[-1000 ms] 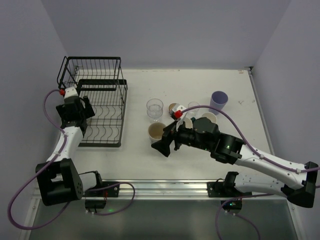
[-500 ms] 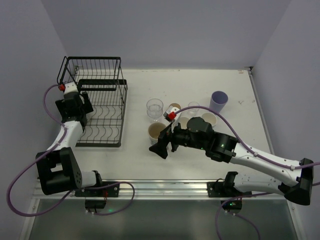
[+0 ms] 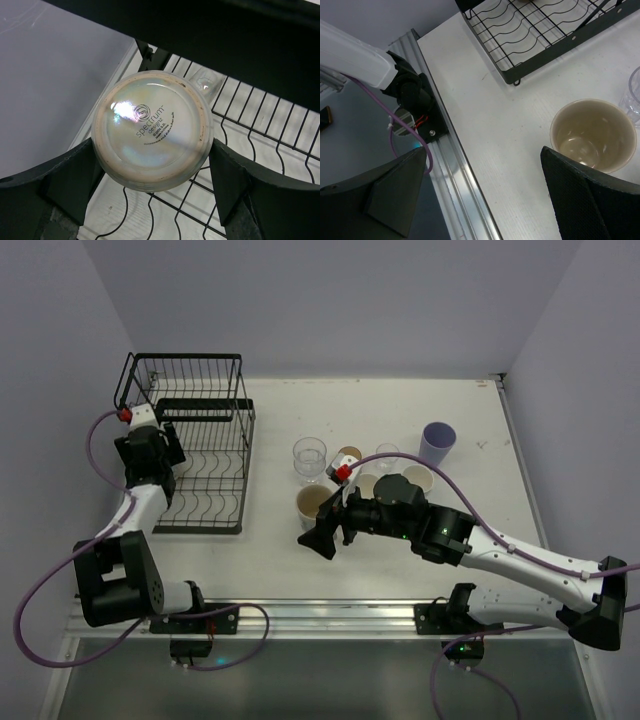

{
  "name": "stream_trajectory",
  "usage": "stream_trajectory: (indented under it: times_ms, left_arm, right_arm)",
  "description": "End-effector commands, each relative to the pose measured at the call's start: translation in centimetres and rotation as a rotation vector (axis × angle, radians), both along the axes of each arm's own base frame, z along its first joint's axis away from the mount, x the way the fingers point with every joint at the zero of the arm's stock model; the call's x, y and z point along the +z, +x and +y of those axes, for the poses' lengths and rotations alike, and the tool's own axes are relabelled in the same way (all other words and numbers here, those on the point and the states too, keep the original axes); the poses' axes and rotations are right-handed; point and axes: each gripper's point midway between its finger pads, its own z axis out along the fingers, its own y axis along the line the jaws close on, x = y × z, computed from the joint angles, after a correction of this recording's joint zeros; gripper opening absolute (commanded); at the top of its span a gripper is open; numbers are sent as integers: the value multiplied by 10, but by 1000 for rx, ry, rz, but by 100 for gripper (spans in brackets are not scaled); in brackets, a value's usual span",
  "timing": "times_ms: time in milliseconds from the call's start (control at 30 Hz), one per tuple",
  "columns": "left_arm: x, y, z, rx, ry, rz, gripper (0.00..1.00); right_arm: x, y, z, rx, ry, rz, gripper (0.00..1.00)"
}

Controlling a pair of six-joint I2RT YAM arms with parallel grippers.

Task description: Unload the cups from the dish rack

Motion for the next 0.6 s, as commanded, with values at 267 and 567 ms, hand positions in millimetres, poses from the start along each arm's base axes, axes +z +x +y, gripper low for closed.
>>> stream_trajectory:
  times_ms: [267, 567]
  left_arm:
    - [33, -18, -33, -38, -111, -126, 22]
    - [26, -50, -90, -127, -306, -101, 6]
  right_arm:
    - [29, -10, 10, 59, 94, -10, 98]
    - [36, -8, 0, 30, 110, -35, 98]
